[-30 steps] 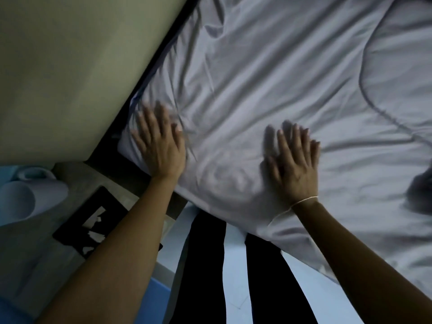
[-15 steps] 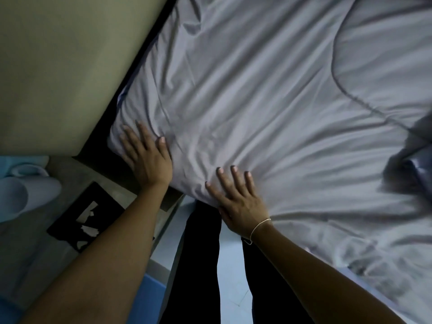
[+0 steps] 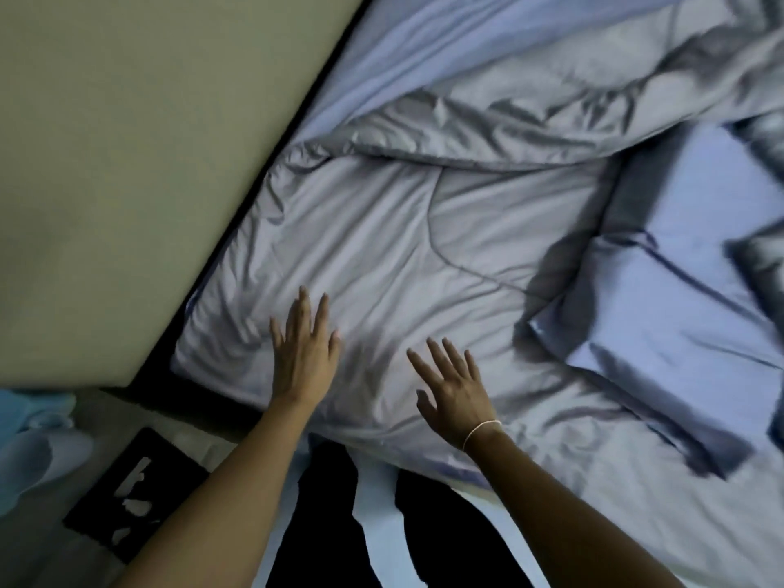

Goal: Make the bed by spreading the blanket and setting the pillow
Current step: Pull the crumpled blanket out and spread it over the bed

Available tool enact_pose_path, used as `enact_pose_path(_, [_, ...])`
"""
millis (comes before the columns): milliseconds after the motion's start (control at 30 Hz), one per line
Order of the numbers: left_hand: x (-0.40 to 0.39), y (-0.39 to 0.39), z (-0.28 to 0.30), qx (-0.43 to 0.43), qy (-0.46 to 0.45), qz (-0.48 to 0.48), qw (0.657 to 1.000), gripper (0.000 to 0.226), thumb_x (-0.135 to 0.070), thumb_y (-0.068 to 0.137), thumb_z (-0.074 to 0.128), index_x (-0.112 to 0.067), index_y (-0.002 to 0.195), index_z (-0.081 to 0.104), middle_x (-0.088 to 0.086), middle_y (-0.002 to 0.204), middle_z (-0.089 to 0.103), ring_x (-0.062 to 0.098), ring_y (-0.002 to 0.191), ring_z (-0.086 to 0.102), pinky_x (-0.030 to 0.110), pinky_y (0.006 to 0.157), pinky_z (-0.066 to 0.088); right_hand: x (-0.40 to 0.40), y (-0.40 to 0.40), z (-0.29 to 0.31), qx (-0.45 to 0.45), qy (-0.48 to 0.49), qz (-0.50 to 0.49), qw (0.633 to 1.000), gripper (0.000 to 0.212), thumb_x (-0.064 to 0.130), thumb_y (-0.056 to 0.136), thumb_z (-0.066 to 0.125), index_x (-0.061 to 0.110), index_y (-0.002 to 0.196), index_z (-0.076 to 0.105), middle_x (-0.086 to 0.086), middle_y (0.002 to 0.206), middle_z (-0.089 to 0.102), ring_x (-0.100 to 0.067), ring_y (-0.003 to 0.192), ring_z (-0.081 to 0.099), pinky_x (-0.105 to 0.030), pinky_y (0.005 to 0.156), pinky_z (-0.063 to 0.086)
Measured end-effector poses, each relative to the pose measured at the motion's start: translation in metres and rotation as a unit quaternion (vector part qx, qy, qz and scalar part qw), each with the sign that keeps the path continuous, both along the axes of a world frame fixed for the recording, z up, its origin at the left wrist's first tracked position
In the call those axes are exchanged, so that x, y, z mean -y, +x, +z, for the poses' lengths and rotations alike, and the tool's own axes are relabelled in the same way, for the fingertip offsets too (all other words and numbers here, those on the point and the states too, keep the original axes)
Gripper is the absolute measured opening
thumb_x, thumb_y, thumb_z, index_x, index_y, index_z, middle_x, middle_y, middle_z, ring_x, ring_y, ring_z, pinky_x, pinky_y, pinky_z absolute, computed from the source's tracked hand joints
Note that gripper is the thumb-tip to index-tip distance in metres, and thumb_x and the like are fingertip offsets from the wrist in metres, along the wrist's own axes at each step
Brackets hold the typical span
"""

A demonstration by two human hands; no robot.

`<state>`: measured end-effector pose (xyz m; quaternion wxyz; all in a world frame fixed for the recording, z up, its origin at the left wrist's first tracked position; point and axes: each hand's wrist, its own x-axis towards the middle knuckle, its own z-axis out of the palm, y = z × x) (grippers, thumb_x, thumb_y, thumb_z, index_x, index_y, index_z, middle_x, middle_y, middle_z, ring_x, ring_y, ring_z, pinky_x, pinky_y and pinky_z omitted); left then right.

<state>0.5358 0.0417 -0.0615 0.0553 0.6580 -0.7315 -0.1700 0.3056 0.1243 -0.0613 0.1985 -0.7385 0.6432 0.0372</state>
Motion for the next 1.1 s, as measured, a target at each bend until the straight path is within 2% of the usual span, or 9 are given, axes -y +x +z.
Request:
enact_pose_path(200, [0.023, -0.064, 0.102, -0.044, -0.049, -0.092, 0.994, 0.049, -0.02, 0.094, 0.054, -0.004, 0.139, 0.042, 0.025, 0.15, 0.031, 0.04, 0.125, 0.046, 0.057, 0.105, 0.032, 0.002, -0.05, 0.099, -0.037, -0.028, -0.142, 0.989, 0.068, 0.04, 0.086, 0.052, 0.03, 0.148, 0.024, -0.013, 0.154, 0.029, -0.037, 0.142, 0.027, -0.057, 0.112, 0.024])
enact_pose_path(333, [0.031, -0.101, 0.143, -0.056, -0.074, -0.163, 0.982, 0.044, -0.017, 0.09, 0.058, -0.002, 0.131, 0.05, 0.026, 0.144, 0.039, 0.041, 0.112, 0.056, 0.055, 0.097, 0.041, -0.012, -0.068, 0.14, -0.043, -0.037, -0.228, 0.972, 0.068, 0.044, 0.094, 0.044, 0.032, 0.152, 0.011, -0.007, 0.161, 0.008, -0.03, 0.148, 0.004, -0.051, 0.118, 0.009])
enact_pose_path(467, [0.032, -0.129, 0.167, -0.074, -0.091, -0.225, 0.967, 0.042, -0.014, 0.088, 0.062, -0.001, 0.126, 0.054, 0.027, 0.139, 0.045, 0.044, 0.107, 0.058, 0.055, 0.091, 0.047, -0.033, -0.077, 0.17, -0.05, -0.049, -0.292, 0.954, 0.071, 0.046, 0.092, 0.044, 0.035, 0.152, 0.006, -0.005, 0.161, 0.003, -0.028, 0.148, 0.002, -0.051, 0.118, 0.009])
enact_pose_path(600, [0.022, -0.156, 0.191, -0.073, -0.12, -0.287, 0.948, 0.041, -0.016, 0.088, 0.063, -0.001, 0.125, 0.056, 0.026, 0.136, 0.048, 0.043, 0.099, 0.061, 0.052, 0.087, 0.049, -0.057, -0.096, 0.194, -0.057, -0.052, -0.353, 0.932, 0.073, 0.043, 0.092, 0.046, 0.035, 0.152, 0.004, -0.004, 0.161, 0.002, -0.028, 0.148, 0.002, -0.05, 0.118, 0.008])
enact_pose_path(733, [0.014, -0.185, 0.208, -0.083, -0.116, -0.328, 0.934, 0.042, -0.016, 0.09, 0.059, -0.003, 0.13, 0.052, 0.025, 0.14, 0.044, 0.043, 0.105, 0.057, 0.051, 0.091, 0.045, -0.081, -0.118, 0.209, -0.061, -0.062, -0.41, 0.908, 0.07, 0.045, 0.092, 0.046, 0.035, 0.151, 0.009, -0.006, 0.161, 0.004, -0.03, 0.148, 0.004, -0.051, 0.117, 0.01])
enact_pose_path(933, [-0.019, -0.232, 0.219, -0.094, -0.142, -0.38, 0.909, 0.04, -0.014, 0.083, 0.068, -0.002, 0.12, 0.059, 0.029, 0.129, 0.053, 0.046, 0.088, 0.062, 0.051, 0.077, 0.05, -0.125, -0.154, 0.215, -0.055, -0.084, -0.466, 0.879, 0.069, 0.048, 0.091, 0.049, 0.032, 0.151, 0.016, -0.007, 0.16, 0.01, -0.031, 0.147, 0.009, -0.052, 0.116, 0.016])
enact_pose_path(1100, [-0.058, -0.277, 0.22, -0.078, -0.153, -0.388, 0.905, 0.04, -0.016, 0.083, 0.068, -0.004, 0.121, 0.061, 0.028, 0.132, 0.051, 0.046, 0.096, 0.061, 0.052, 0.08, 0.051, -0.175, -0.194, 0.214, -0.053, -0.091, -0.484, 0.869, 0.068, 0.046, 0.091, 0.048, 0.031, 0.15, 0.017, -0.008, 0.16, 0.01, -0.031, 0.146, 0.012, -0.051, 0.115, 0.015])
